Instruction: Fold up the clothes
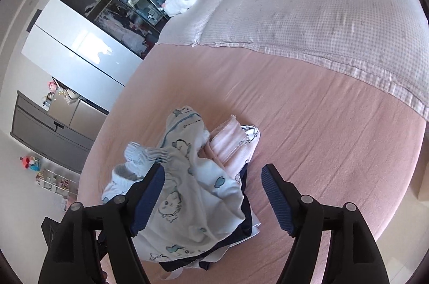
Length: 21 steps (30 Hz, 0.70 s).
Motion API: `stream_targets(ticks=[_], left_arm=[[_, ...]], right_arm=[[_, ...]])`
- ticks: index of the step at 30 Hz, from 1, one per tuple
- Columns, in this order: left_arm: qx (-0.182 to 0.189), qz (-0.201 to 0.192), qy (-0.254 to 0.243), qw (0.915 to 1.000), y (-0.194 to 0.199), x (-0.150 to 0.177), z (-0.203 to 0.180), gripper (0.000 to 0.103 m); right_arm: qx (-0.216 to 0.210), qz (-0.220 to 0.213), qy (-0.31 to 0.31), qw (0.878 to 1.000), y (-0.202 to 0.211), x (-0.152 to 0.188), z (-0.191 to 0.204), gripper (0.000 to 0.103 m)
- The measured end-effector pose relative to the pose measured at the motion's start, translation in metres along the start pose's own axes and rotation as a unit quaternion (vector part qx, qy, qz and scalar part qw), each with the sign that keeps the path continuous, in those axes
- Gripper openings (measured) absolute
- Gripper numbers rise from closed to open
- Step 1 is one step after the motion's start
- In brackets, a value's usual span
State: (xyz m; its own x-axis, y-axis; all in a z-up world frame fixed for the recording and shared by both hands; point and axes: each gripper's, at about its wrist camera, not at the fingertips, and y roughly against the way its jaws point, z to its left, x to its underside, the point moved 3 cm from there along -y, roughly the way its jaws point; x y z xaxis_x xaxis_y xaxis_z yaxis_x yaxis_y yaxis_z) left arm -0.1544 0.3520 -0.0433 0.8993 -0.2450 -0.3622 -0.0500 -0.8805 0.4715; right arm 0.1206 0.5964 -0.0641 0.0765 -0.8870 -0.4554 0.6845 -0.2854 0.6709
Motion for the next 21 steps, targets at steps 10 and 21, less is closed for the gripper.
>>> stream_targets(ticks=[10,21], left_arm=[[-0.157,-0.052,-0.163,0.9726,0.047,0.010,-0.060,0.084],[-0.216,-0.060,-0.268,0.9371,0.077,0.046,-0.106,0.085]], right_arm=[[-0.002,0.001,0.092,0.996,0.055,0.012,0.066,0.085],[0.050,0.022,0.174,0.983,0.084,0.042,0.108,0.086]])
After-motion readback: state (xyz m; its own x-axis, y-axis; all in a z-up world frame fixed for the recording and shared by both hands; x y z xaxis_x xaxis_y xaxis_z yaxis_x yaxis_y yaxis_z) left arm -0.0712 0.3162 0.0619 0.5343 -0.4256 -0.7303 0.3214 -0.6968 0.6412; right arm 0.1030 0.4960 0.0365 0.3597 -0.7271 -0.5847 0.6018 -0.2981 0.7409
